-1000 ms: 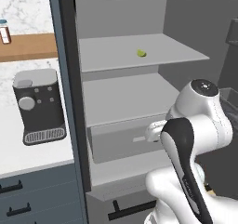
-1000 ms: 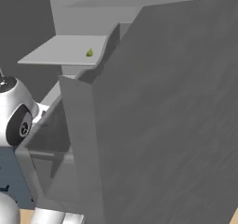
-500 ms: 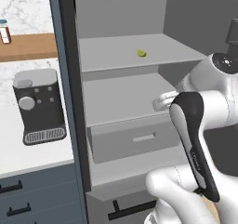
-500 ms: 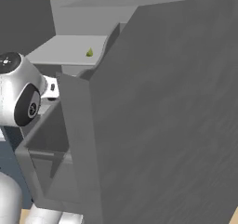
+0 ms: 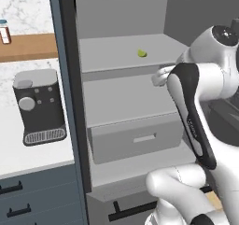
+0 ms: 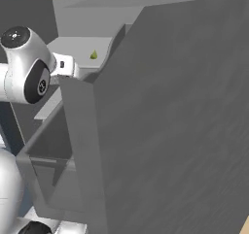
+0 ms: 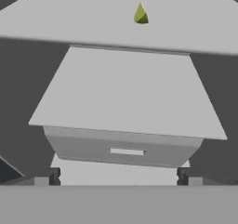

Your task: Place one lemon wedge and one steak in each tupperware on the nearby counter, to pack two identical lunches.

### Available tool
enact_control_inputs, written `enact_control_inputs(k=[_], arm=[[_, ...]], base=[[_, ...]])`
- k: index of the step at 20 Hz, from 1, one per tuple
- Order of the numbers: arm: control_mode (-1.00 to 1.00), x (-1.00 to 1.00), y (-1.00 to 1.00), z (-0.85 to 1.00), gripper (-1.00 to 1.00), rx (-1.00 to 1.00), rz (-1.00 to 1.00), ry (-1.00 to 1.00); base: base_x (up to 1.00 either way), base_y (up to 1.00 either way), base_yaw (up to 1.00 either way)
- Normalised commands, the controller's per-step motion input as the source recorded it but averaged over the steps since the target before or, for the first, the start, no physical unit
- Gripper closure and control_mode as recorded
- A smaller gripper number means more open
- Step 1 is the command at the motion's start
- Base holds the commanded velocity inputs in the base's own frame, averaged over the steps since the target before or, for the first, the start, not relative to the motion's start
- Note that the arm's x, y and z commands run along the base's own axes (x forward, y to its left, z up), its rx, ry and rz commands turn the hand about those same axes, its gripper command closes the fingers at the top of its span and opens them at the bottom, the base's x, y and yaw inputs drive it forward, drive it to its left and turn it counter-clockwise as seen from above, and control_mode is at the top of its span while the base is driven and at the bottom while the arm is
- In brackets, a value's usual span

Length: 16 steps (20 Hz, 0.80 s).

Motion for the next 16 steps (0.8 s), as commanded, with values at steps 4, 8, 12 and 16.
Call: enact_control_inputs(k=[4, 8, 12, 16], arm=[[-1.0, 0.68, -0.06, 0.03, -1.0, 0.0, 0.0, -0.03], [-1.0, 0.83, -0.02, 0.0, -1.0, 0.0, 0.0, -0.06], [-1.0, 0.92, 0.0, 0.0, -1.0, 0.0, 0.0, -0.09], [-1.0, 0.97, 0.0, 0.0, -1.0, 0.0, 0.0, -0.05]], base=[[0.0, 0.0, 0.0], [0.0, 0.0, 0.0], [0.0, 0.0, 0.0], [0.0, 0.0, 0.0]])
